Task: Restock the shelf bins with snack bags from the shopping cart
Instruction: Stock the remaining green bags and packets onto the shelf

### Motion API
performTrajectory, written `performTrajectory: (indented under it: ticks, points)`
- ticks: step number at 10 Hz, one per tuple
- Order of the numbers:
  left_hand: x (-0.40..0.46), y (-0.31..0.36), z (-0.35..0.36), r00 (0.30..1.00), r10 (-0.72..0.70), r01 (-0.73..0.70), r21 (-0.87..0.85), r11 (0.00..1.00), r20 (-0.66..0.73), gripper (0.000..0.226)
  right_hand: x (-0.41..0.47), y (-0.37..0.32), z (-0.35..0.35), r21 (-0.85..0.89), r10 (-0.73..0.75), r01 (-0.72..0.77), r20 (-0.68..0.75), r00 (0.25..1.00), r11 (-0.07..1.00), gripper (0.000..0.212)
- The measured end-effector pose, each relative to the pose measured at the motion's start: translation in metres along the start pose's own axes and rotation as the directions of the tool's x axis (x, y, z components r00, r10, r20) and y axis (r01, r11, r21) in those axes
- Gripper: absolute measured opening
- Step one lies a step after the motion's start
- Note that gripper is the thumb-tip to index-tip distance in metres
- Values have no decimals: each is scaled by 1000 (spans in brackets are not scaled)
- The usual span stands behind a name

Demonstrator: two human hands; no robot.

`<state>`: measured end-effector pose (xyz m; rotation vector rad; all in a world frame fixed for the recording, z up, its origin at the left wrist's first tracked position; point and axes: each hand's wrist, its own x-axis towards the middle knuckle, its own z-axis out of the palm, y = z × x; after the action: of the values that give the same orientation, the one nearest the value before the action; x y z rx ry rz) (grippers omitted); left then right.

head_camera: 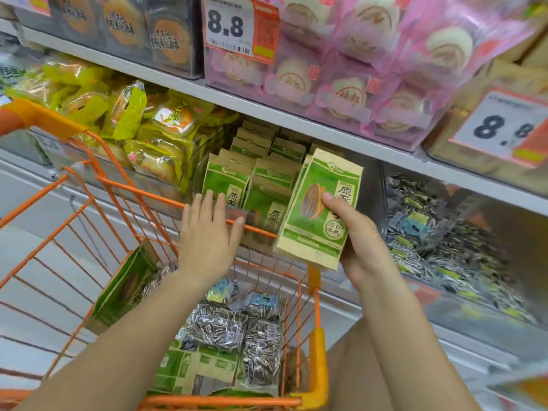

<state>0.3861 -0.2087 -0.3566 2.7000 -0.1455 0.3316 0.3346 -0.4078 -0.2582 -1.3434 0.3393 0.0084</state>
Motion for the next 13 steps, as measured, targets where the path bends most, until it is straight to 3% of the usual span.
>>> performTrajectory:
  ticks: [1, 2, 4, 5, 6, 7, 9, 11, 12, 13]
  points:
    - [-3, -4, 3, 998, 34, -33, 39, 999, -47, 72, 21, -10, -19, 1, 18, -17, -88, 996, 1000, 13]
    - [-3, -6, 2, 997, 46, -44, 42, 998, -54, 70, 55, -13, -24, 44, 44, -38, -139, 989, 998, 20]
    - [-4, -6, 4, 996, 44, -41, 39, 998, -72, 68, 121, -8, -17, 41, 36, -27, -241, 970, 999, 48]
    - [-4, -6, 4, 996, 43, -40, 29, 999, -83, 68, 140, 6, -13, 19, -39, 47, -300, 953, 999, 65]
    - [-4, -6, 4, 996, 35, -33, 27, 999, -85, 67, 149, 25, -17, -208, -119, 45, -357, 927, 977, 63]
    - [-3, -4, 4, 996, 29, -27, 16, 999, -88, 67, 151, 35, -19, -464, -194, 8, -353, 916, 886, 61]
    - [-2, -4, 4, 996, 27, -28, -1, 1000, -86, 66, 156, 38, -17, -667, -171, -66, -284, 944, 742, 57]
    - [-1, -5, 5, 997, 33, -32, 4, 999, -71, 66, 153, 36, -9, -724, -245, 11, -219, 945, 690, 49]
    - [-2, -5, 4, 997, 35, -36, -5, 999, -71, 66, 152, 35, -9, -664, -182, -28, -244, 952, 747, 52]
    - [-3, -4, -1, 999, 28, -30, -46, 998, -43, 64, 144, 26, -9, -483, -121, -44, -306, 944, 874, 59]
